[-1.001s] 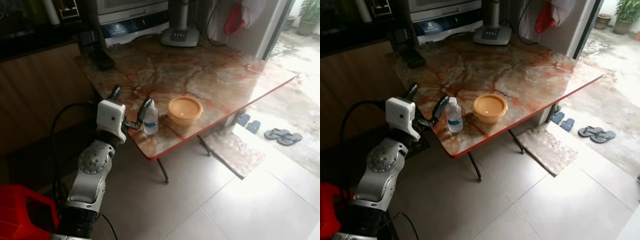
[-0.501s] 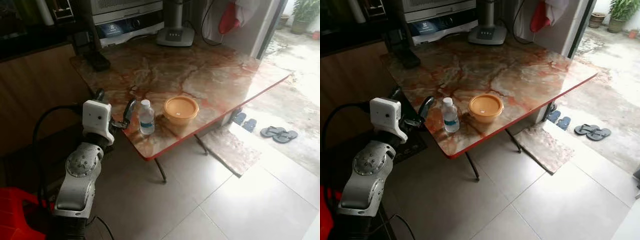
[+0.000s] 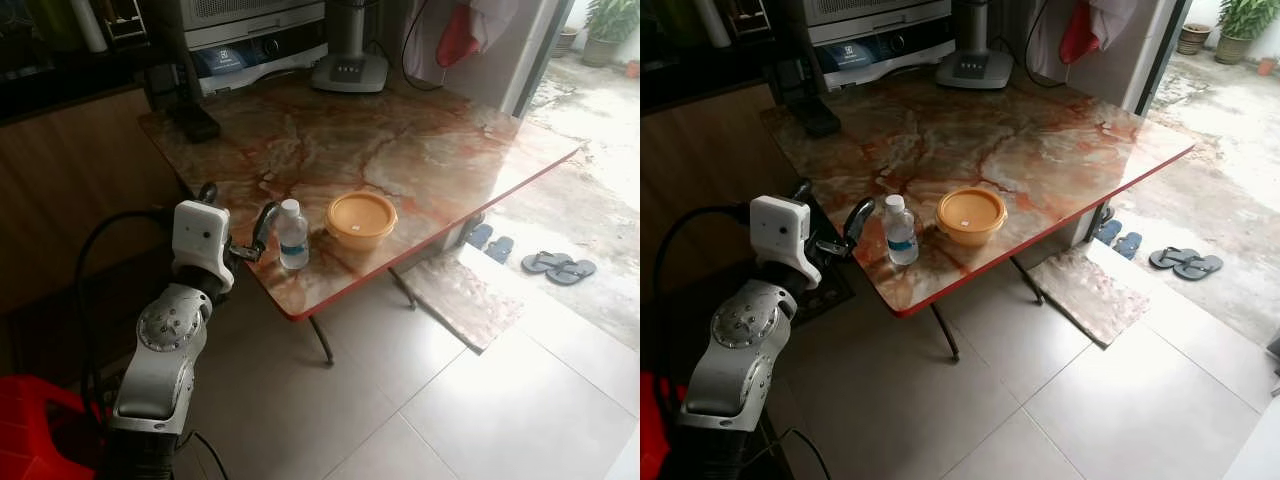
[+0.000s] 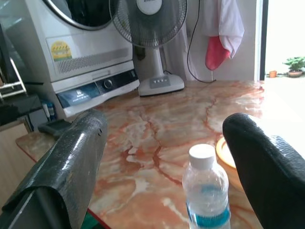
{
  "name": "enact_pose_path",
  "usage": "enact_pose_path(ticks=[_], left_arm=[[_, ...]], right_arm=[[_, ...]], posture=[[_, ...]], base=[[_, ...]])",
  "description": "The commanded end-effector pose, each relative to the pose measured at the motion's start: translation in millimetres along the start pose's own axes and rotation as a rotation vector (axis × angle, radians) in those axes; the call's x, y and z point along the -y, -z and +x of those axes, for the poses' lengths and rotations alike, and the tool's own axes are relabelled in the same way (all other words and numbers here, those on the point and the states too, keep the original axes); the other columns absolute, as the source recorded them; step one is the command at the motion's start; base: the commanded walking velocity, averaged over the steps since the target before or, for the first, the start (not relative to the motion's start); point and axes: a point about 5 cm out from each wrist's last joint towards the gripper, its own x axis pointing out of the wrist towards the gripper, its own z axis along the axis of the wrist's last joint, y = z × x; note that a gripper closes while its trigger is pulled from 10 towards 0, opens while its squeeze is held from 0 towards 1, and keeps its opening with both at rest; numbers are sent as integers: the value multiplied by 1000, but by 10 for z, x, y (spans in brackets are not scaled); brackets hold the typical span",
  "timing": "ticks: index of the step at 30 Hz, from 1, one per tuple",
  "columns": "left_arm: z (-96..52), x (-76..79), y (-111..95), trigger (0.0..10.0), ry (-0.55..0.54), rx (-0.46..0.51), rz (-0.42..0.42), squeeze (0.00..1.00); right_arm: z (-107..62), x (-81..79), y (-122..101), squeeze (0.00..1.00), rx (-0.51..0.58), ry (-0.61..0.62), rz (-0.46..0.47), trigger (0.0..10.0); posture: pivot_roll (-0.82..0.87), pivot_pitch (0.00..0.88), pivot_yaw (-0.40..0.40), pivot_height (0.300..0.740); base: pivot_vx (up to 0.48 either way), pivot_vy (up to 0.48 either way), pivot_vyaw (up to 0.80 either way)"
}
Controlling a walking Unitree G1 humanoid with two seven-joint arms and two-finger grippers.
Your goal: Restocking fridge
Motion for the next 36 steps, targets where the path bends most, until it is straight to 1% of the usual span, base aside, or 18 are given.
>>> enact_pose_path(ticks=[1,2,4,7,12,17,20,23,29,36], left_arm=[[9,-16,-64,10000,-10,17,-3,0],[0,-21,-56,10000,-19,17,-9,0],[-11,-15,-53,10000,-22,15,-11,0],[-8,18,-113,10000,-2,30,-12,0],[17,10,-159,10000,17,39,1,0],[34,15,-189,10000,30,49,7,0],[17,7,-198,10000,25,46,6,0],[-26,35,-191,10000,24,37,-9,0],[-54,61,-188,10000,36,24,-16,0],[-73,52,-207,10000,34,24,-18,0]], right_arm=[[-7,31,13,0,-5,8,-14,10000],[-5,24,14,0,-14,2,-36,10000],[-3,16,9,0,-12,-3,-44,10000],[-1,8,1,0,-5,0,-20,10000],[3,-18,-8,0,1,-15,-4,10000],[6,-34,-7,0,-6,-19,-18,10000],[7,-49,-2,0,-5,-27,-17,10000],[3,-54,8,0,4,-31,14,10000],[-2,-39,26,0,-5,-26,3,10000],[-4,-33,32,0,-8,-36,-4,10000]], posture=[[25,32,-1,740],[24,38,3,740],[22,40,7,740],[34,40,11,740],[41,37,18,740],[70,33,15,740],[70,23,12,740],[76,17,12,740],[82,17,10,740],[83,13,3,740]], base=[[0,0,0],[0,0,0],[0,0,0],[0,0,0],[0,0,0],[250,0,0],[266,0,0],[284,0,0],[303,0,0],[311,0,0]])
